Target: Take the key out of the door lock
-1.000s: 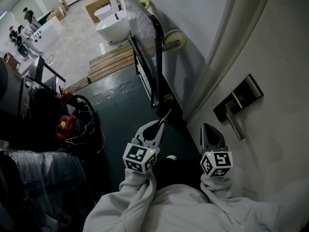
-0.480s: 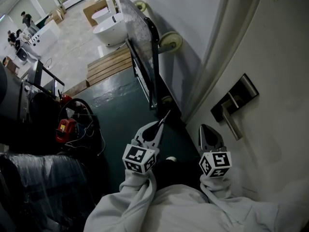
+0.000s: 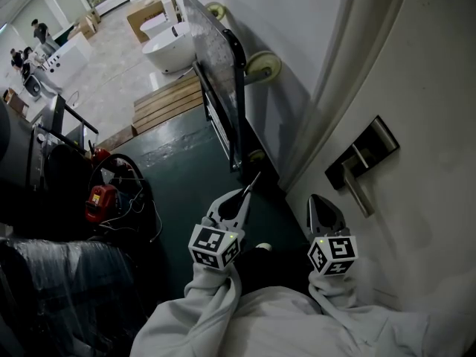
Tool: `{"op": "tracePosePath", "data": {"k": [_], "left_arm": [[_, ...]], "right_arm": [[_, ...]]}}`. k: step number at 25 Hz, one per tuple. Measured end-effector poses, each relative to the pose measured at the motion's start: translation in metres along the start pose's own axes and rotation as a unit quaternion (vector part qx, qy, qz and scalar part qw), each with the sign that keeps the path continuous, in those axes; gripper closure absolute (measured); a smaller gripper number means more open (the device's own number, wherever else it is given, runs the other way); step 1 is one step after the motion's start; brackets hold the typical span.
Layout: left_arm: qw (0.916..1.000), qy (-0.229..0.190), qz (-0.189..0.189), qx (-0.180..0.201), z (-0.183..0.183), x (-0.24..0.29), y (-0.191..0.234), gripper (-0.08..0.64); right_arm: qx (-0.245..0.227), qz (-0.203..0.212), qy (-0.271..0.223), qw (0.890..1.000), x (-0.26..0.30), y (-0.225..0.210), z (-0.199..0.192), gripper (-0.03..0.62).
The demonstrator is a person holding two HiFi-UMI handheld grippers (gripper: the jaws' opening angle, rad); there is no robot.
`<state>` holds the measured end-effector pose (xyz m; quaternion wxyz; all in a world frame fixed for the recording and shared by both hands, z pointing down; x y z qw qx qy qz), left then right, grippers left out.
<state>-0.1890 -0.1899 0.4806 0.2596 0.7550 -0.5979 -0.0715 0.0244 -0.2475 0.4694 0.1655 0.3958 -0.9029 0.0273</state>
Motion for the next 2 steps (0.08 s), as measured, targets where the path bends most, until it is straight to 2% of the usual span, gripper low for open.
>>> {"op": "tracePosePath", "data": {"k": [2], "left_arm": [[1.0, -0.002, 0.004, -0.003, 0.0001, -0.0019, 0.0019, 0.532]], "right_arm": [[0.0, 0.001, 0.001, 1.0, -0.0004, 0.0012, -0.0001, 0.541]]}}
Point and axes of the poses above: the fingertips, and each gripper's own axes: x forward along the fingers, y to its left, z out of its top, the point moved 6 cm from there along -x, backward along the fingers, and after that the axes turned 13 degrees about -x, right-handed, at the moved point
